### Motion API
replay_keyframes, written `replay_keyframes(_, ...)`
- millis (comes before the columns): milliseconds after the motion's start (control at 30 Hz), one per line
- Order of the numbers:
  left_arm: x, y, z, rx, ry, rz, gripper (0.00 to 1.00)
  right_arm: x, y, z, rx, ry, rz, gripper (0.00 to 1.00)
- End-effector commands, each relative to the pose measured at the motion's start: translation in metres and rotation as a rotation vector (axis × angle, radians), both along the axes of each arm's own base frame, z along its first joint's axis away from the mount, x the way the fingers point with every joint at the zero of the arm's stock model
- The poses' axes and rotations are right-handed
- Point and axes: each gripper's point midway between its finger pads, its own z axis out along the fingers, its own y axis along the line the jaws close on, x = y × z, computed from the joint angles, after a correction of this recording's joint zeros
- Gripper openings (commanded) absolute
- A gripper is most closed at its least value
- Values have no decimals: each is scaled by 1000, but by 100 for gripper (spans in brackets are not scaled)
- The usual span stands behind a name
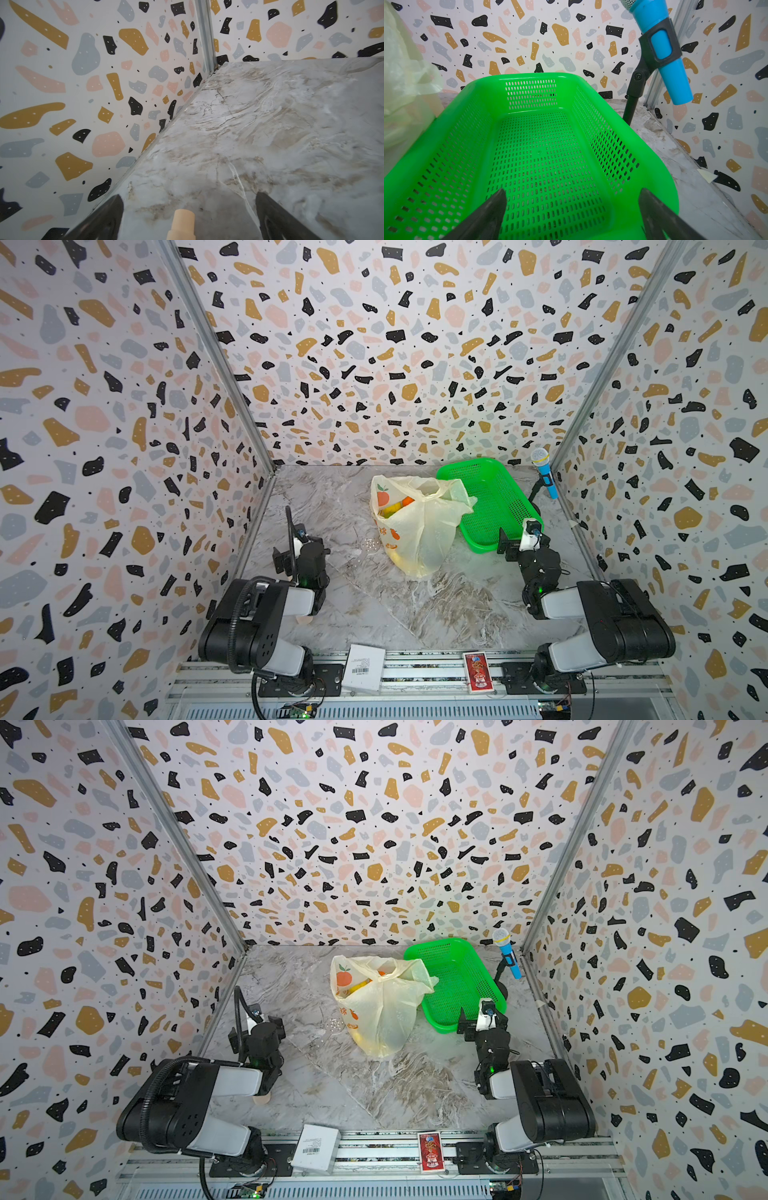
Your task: Place the fruits into the plastic bag
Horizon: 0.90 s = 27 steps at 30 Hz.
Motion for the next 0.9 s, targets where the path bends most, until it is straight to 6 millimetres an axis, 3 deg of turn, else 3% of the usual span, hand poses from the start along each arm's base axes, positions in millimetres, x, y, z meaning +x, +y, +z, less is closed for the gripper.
replay_keyframes(0, 10, -17, 32, -25, -191, -164, 99, -1, 1, -11, -35, 44, 3, 99)
replay_keyframes(333, 11, -7, 29, -43, -178, -94, 100, -2, 1, -11, -38, 39, -1, 99)
replay_keyframes(867, 12, -7, 28, -43, -174, -93, 99, 5, 1, -15, -18, 65, 45, 99)
